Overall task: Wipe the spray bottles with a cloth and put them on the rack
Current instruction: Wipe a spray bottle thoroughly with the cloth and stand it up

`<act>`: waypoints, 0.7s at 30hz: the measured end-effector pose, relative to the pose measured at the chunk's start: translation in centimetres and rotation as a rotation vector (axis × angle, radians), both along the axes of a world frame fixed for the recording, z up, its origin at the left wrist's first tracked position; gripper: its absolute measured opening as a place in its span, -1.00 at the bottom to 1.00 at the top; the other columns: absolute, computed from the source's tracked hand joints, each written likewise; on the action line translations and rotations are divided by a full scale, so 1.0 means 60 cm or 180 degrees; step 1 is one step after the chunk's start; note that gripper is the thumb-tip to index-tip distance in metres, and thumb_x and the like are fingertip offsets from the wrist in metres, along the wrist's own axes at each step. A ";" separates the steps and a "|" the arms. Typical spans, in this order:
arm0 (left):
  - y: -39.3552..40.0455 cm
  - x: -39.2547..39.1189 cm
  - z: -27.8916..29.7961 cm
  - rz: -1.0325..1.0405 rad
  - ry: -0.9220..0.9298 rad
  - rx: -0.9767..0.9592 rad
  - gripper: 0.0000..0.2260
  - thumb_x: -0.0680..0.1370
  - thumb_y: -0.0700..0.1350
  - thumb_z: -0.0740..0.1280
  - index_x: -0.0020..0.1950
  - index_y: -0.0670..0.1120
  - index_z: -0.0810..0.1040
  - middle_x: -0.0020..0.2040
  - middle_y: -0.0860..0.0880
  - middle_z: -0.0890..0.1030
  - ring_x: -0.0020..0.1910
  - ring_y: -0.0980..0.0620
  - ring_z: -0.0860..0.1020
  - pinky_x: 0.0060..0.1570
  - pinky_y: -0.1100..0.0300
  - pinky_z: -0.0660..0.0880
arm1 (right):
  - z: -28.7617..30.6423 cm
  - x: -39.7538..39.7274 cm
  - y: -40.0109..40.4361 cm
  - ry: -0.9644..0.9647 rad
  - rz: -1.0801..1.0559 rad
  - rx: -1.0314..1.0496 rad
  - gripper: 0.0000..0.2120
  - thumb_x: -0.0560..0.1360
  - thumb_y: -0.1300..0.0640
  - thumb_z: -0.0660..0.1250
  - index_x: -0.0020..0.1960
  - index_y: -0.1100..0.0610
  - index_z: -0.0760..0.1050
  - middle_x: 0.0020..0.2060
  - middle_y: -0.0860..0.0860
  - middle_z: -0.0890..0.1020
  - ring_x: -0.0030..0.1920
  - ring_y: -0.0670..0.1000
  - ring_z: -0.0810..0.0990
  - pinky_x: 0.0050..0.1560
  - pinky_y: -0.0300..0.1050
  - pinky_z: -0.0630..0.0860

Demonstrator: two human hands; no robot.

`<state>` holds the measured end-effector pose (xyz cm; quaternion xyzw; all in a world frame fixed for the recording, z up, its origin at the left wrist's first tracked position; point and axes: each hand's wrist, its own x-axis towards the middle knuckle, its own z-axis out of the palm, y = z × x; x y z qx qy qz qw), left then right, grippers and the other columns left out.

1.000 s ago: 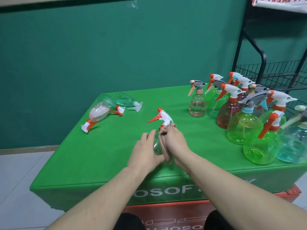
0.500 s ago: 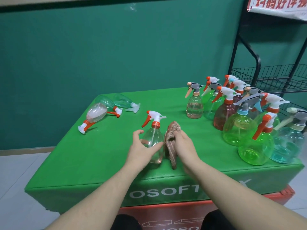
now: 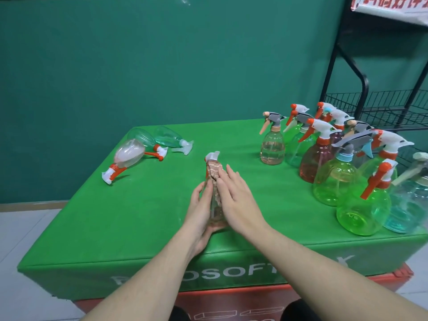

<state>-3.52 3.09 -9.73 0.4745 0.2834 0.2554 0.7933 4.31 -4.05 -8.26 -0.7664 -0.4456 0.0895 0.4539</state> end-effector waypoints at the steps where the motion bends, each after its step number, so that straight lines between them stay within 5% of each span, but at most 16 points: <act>1: 0.000 0.000 -0.003 -0.0007 0.0026 0.0057 -0.59 0.59 0.20 0.30 0.42 0.14 0.42 0.13 0.04 0.73 0.06 -0.10 0.73 -0.03 -0.22 0.67 | -0.003 0.003 0.003 0.0001 -0.0012 -0.0062 -0.53 0.73 -0.08 -0.01 0.62 -0.07 0.15 0.63 -0.12 0.08 0.63 -0.08 -0.05 0.62 -0.08 -0.15; 7: -0.002 0.001 -0.017 -0.0123 0.0012 0.0151 -0.67 0.69 0.15 0.19 0.44 0.14 0.41 0.18 0.04 0.72 0.07 -0.07 0.72 -0.19 -0.04 0.67 | 0.005 0.016 0.029 -0.0254 -0.0341 -0.0445 -0.48 0.70 -0.14 0.02 0.64 -0.10 0.09 0.65 -0.10 -0.03 0.63 0.01 -0.09 0.60 0.15 -0.10; 13: 0.009 0.001 -0.027 -0.0062 -0.0079 0.0052 -0.63 0.71 0.23 0.08 0.46 0.17 0.43 0.29 0.05 0.67 0.21 -0.02 0.68 0.02 -0.15 0.67 | -0.006 -0.003 0.023 -0.1126 -0.0088 -0.0278 -0.48 0.63 -0.15 -0.08 0.54 -0.16 0.33 0.61 -0.19 0.17 0.60 -0.03 0.05 0.58 0.06 -0.04; 16: 0.007 0.001 -0.027 0.0069 -0.0182 -0.0019 -0.62 0.72 0.22 0.07 0.44 0.13 0.48 0.25 0.05 0.69 0.20 0.03 0.68 -0.04 0.02 0.68 | -0.022 -0.009 0.005 -0.1147 0.0292 -0.0150 -0.53 0.67 -0.11 -0.03 0.54 -0.15 0.32 0.61 -0.20 0.13 0.63 -0.07 -0.01 0.59 0.01 -0.12; 21: 0.009 0.000 -0.028 -0.0013 -0.0170 -0.0006 -0.66 0.73 0.18 0.11 0.44 0.13 0.44 0.23 -0.02 0.70 0.15 -0.09 0.70 -0.07 -0.07 0.67 | -0.033 0.011 -0.009 -0.1230 0.0370 -0.0178 -0.46 0.64 -0.14 -0.01 0.60 -0.09 0.22 0.62 -0.16 0.12 0.62 -0.09 0.01 0.62 -0.02 -0.03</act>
